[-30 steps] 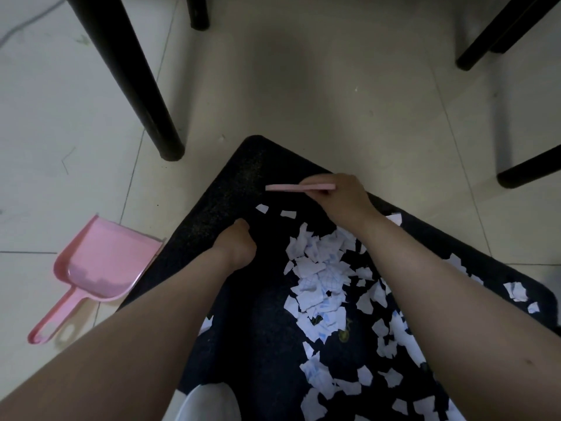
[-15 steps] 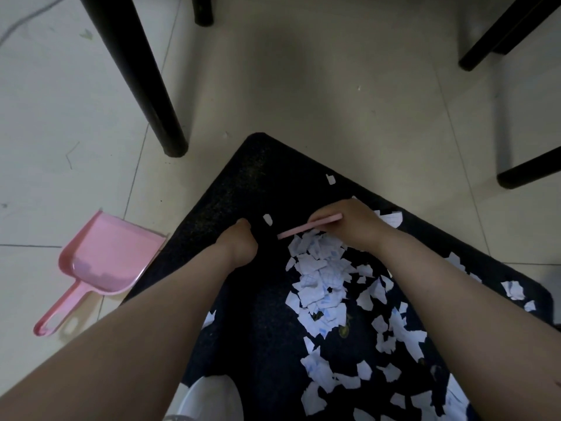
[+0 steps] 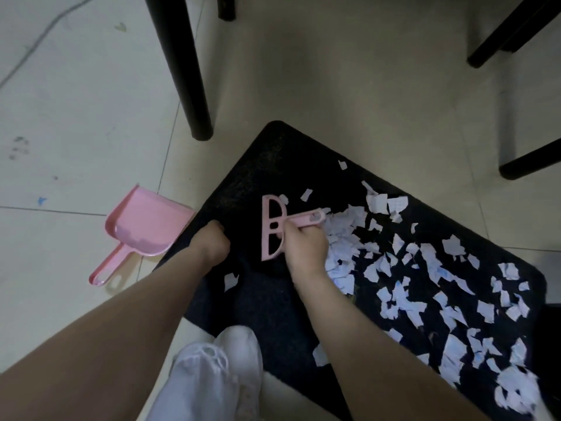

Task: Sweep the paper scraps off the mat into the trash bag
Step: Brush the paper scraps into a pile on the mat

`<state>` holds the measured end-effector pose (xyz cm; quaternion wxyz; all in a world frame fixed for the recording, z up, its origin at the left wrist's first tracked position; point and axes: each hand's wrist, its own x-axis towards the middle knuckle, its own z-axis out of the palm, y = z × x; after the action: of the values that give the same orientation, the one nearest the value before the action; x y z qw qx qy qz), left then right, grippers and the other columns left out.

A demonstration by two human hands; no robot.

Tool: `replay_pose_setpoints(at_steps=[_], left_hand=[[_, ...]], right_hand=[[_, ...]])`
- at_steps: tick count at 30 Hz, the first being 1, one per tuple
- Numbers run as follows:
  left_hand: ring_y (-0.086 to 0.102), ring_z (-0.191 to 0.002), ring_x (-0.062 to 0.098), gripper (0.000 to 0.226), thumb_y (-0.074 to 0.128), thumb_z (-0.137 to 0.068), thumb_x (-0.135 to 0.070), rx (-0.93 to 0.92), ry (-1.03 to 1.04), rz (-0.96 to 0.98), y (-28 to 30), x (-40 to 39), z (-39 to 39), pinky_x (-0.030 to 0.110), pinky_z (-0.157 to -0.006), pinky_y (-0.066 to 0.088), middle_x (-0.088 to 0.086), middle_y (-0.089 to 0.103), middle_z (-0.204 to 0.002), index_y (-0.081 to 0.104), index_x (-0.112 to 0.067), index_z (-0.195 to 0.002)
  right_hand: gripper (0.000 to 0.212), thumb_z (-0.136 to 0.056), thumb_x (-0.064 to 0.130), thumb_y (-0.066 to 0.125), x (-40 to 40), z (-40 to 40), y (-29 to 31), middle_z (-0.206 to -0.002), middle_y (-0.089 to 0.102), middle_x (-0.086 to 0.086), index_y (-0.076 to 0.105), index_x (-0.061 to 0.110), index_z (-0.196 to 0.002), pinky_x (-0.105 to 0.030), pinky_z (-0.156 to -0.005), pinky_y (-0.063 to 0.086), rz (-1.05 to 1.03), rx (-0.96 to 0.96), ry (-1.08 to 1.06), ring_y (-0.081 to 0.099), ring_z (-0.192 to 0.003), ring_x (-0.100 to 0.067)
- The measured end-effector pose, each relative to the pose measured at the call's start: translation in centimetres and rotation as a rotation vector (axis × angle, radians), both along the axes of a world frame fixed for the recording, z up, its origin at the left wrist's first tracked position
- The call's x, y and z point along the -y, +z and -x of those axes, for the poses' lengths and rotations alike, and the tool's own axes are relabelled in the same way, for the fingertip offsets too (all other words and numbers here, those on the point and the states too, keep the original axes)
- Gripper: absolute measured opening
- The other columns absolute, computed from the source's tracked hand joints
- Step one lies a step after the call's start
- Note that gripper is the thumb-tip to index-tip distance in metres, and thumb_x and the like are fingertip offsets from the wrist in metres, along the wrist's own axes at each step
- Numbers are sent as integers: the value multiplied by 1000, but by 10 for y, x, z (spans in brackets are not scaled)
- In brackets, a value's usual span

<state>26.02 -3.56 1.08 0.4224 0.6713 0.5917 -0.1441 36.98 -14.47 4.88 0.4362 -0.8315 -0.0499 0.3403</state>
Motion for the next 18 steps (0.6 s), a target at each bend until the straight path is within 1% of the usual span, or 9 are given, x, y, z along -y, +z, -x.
replay_pose_setpoints(at_steps=[3, 5, 7, 8, 9, 12, 14, 17, 18], left_hand=[[49, -126, 35, 42, 40, -93, 1, -29, -5, 3, -2, 3, 23, 34, -106, 39, 24, 50, -136, 44, 4, -135], [49, -125, 35, 42, 40, -92, 0, -26, 0, 14, -2, 4, 30, 35, -106, 39, 24, 51, -135, 45, 2, -134], [47, -128, 35, 43, 39, -94, -2, -29, -16, 24, 0, 6, 29, 34, -107, 36, 23, 49, -138, 43, 2, -136], [46, -130, 34, 43, 38, -95, -3, -31, -21, 28, 2, 6, 29, 33, -107, 36, 23, 48, -139, 42, 1, -137], [45, -130, 34, 43, 38, -95, -4, -27, -26, 31, 3, 8, 27, 33, -107, 35, 23, 47, -140, 41, 1, -138], [44, -132, 32, 43, 37, -95, -1, -49, -50, 33, 2, 9, 26, 32, -108, 34, 23, 46, -140, 40, 1, -138], [48, -128, 34, 43, 38, -94, 0, -55, -39, 50, 0, 8, 25, 36, -108, 39, 23, 48, -138, 41, 2, -137], [50, -126, 36, 42, 40, -94, -2, -66, -37, 46, -1, 7, 23, 40, -106, 42, 23, 50, -136, 42, 2, -136], [49, -127, 36, 42, 40, -95, -3, -75, -44, 38, -2, 7, 21, 39, -106, 41, 22, 50, -136, 42, 2, -136]], right_hand=[[31, -87, 16, 53, 13, 52, -18, -58, 57, -1, 57, 11, -56, -24, -52, 41, 46, -66, 11, 52, -54, -14], [26, -86, 16, 54, 14, 72, -31, -61, 64, -3, 64, 6, -63, -23, -52, 49, 74, -112, 2, 60, -56, -16], [24, -84, 19, 55, 17, 89, -41, -67, 69, -7, 67, 6, -67, -31, -61, 58, 69, -155, 15, 67, -62, -21], [25, -85, 20, 54, 17, 97, -43, -68, 69, -8, 68, 6, -69, -37, -64, 59, 68, -160, 44, 69, -65, -22], [27, -88, 22, 54, 19, 99, -46, -69, 69, -7, 68, 6, -71, -38, -65, 59, 74, -126, 79, 69, -66, -22], [35, -94, 25, 51, 23, 88, -45, -68, 68, -9, 67, 2, -73, -33, -60, 55, 126, 65, 155, 66, -64, -23], [36, -95, 24, 49, 28, 73, -37, -64, 63, -8, 67, 3, -72, -26, -51, 46, 168, 223, 157, 60, -58, -21], [44, -98, 22, 45, 38, 43, -27, -49, 44, 1, 50, 10, -55, -14, -38, 23, 219, 346, 80, 39, -42, -10], [48, -97, 20, 46, 40, 36, -21, -46, 41, 1, 45, 10, -51, -16, -35, 26, 216, 343, 32, 36, -41, -9]])
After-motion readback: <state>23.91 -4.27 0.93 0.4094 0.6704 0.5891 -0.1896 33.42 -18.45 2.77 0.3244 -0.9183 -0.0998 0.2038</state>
